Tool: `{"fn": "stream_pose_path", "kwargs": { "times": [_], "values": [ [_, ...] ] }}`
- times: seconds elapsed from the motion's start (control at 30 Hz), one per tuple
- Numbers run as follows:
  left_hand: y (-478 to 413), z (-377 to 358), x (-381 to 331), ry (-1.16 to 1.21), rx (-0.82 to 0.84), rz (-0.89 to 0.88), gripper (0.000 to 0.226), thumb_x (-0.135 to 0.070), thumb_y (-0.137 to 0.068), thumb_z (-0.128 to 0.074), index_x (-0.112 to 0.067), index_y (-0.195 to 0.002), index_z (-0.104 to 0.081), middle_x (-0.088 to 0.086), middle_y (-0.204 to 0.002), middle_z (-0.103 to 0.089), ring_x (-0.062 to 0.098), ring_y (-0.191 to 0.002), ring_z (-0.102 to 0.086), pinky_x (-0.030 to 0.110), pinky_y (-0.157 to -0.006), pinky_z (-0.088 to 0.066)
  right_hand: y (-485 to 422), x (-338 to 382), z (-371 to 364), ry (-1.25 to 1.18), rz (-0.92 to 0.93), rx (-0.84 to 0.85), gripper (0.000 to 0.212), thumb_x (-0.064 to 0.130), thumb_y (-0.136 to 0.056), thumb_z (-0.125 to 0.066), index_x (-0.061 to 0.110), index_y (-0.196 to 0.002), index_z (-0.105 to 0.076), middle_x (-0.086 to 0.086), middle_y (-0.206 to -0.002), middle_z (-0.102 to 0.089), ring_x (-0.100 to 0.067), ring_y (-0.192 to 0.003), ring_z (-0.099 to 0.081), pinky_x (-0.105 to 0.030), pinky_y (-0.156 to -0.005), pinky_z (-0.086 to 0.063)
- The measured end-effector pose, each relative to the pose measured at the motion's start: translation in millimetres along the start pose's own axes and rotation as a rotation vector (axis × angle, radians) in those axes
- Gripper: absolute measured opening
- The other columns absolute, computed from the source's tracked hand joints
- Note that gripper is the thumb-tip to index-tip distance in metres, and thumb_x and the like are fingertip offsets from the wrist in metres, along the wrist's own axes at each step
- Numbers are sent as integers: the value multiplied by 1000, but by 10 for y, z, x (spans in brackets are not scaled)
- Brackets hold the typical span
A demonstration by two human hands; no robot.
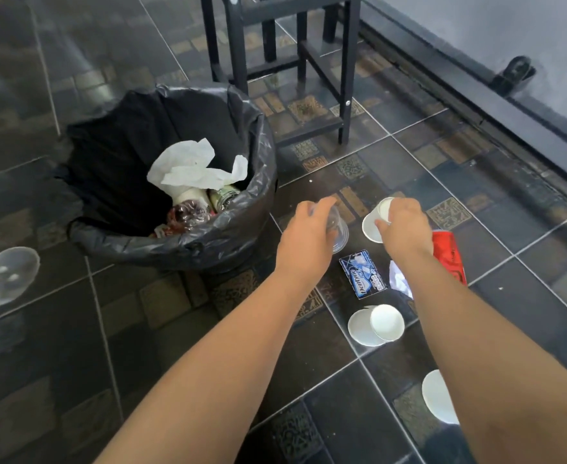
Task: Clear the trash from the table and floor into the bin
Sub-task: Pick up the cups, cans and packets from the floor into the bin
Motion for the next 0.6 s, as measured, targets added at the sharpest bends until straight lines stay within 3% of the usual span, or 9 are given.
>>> {"fn": "stream_pose_path", "kwargs": {
  "times": [0.13,0.23,0.33,0.4,0.53,0.6],
  "values": [
    [-7,84,-42,43,-52,-16,51,-16,-96,-61,-25,-144,-44,7,-138,-47,29,-113,-58,44,-94,-51,77,114,121,-131,-6,-140,44,24,-87,-64,3,-122,-49,-20,-128,-46,-43,-111,-52,-45,-92,-43],
    [16,256,-182,138,-191,-94,52,-15,-95,-63,-23,-143,-46,6,-139,-47,28,-116,-57,47,-93,-52,168,296,392,-333,10,-315,41,24,-81,-67,6,-112,-47,-16,-121,-51,-41,-109,-51,-46,-89,-42],
    [71,508,-349,207,-367,-173,52,-11,-93,-64,-19,-141,-48,7,-143,-44,26,-122,-53,46,-91,-53,274,534,736,-494,55,-434,54,27,-81,-66,17,-129,-43,-8,-131,-49,-33,-117,-50,-41,-90,-42],
    [115,724,-412,252,-481,-194,49,-11,-94,-63,-17,-141,-48,8,-148,-40,20,-129,-45,38,-94,-52,347,696,972,-595,84,-495,64,28,-83,-65,24,-141,-37,-3,-138,-46,-21,-122,-47,-32,-88,-41],
    [289,1284,-377,314,-720,-208,46,-10,-93,-63,-6,-137,-50,15,-142,-44,13,-125,-42,3,-95,-31,525,1065,1381,-779,143,-622,61,30,-87,-59,24,-144,-39,-3,-137,-45,9,-110,-38,-4,-75,-32],
    [392,1553,-234,308,-840,-164,44,-8,-92,-64,-2,-133,-50,18,-136,-47,15,-122,-44,-1,-94,-29,627,1292,1505,-847,211,-648,57,29,-88,-59,22,-142,-42,-3,-137,-45,22,-106,-34,3,-78,-31]
  ]
}}
Point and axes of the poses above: each hand's wrist, its own y-axis away from the middle knuckle, its own z-axis out of the back of the hand, x = y × z, the point moved 5 cm from there along -y, towards the middle knuckle
